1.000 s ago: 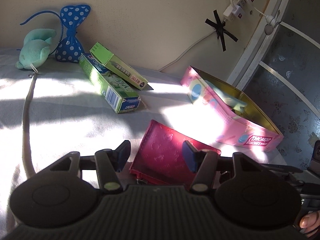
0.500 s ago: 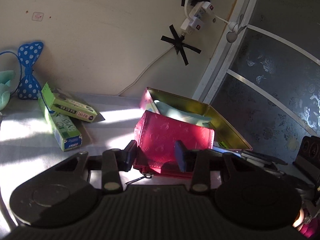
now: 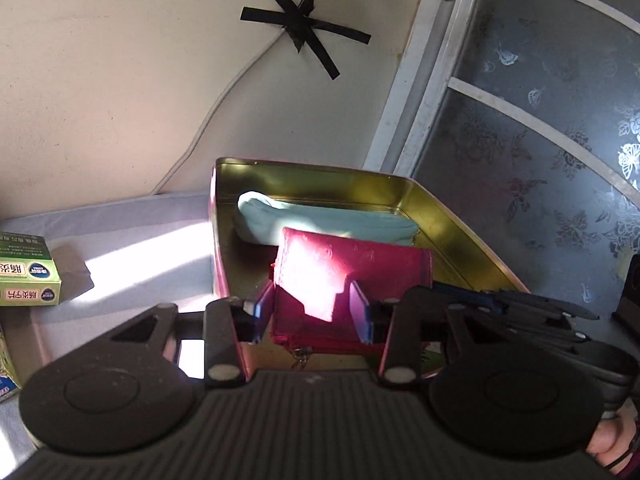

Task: Organize objects

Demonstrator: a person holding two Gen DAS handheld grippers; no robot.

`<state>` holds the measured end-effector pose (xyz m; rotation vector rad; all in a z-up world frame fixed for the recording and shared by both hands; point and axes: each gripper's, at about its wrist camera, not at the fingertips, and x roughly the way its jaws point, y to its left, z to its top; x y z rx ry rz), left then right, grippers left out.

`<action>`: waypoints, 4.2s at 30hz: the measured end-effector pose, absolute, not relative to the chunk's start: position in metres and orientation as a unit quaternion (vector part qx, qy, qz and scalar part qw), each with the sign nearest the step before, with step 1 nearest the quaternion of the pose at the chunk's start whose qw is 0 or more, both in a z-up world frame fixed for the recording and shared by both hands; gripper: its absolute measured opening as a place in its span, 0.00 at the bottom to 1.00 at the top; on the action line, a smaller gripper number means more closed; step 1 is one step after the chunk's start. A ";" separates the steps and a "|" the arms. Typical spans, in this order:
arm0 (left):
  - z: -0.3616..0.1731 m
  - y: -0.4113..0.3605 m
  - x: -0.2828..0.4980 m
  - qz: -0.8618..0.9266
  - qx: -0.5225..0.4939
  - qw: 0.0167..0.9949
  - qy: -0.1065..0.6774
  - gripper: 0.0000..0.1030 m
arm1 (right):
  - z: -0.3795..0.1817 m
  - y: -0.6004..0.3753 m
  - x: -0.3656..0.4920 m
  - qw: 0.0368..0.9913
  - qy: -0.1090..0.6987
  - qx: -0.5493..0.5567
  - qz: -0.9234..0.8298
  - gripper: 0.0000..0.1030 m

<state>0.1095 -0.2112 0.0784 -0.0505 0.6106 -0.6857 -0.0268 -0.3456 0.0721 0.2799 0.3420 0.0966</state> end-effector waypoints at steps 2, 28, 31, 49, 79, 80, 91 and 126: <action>0.075 -0.212 0.111 -0.323 -0.017 0.898 0.298 0.43 | 0.068 -0.345 -0.019 0.973 0.183 0.131 0.048 0.13; 0.077 -0.153 0.009 -0.187 0.068 0.943 0.266 0.47 | 0.071 -0.313 -0.116 0.971 0.158 0.179 -0.018 0.29; 0.072 -0.136 0.006 -0.170 0.067 0.945 0.271 0.47 | 0.067 -0.304 -0.117 0.969 0.169 0.182 -0.011 0.29; 0.048 -0.020 0.020 -0.051 0.055 0.956 0.284 0.50 | 0.073 -0.207 -0.075 0.966 0.213 0.119 0.079 0.29; 0.025 0.191 0.068 0.124 -0.093 0.946 0.285 0.50 | 0.077 -0.038 0.099 0.936 0.271 0.072 0.214 0.29; 0.024 0.191 0.069 0.120 -0.093 0.946 0.288 0.50 | 0.077 -0.033 0.114 0.935 0.273 0.079 0.214 0.29; 0.026 0.194 0.070 0.101 -0.111 0.944 0.295 0.51 | 0.058 0.014 0.231 0.927 0.294 0.127 0.195 0.75; 0.057 0.096 0.021 -0.120 -0.095 0.954 0.256 0.57 | 0.092 -0.095 -0.081 0.919 0.189 -0.191 0.289 0.70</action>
